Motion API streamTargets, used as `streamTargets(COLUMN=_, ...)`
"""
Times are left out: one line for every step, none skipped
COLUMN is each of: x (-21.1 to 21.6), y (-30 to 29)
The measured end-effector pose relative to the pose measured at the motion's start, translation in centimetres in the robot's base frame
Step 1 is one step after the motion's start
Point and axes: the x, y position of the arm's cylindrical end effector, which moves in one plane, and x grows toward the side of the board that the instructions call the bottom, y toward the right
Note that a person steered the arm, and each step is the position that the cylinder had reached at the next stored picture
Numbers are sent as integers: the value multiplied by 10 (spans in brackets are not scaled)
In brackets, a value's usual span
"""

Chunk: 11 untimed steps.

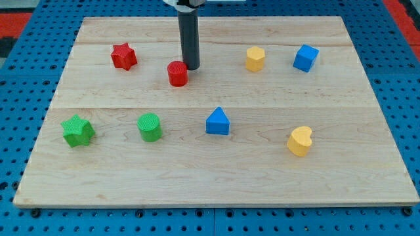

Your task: Push the hexagon parallel to the triangle

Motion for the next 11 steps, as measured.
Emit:
streamTargets(x=-33, y=-9)
streamTargets(x=0, y=-20)
streamTargets(x=42, y=-14)
streamTargets(x=11, y=-14)
streamTargets(x=-46, y=-13)
streamTargets(x=-93, y=13)
streamTargets(x=-99, y=84)
streamTargets(x=-58, y=147)
streamTargets(x=13, y=143)
streamTargets(x=42, y=82)
streamTargets(x=37, y=98)
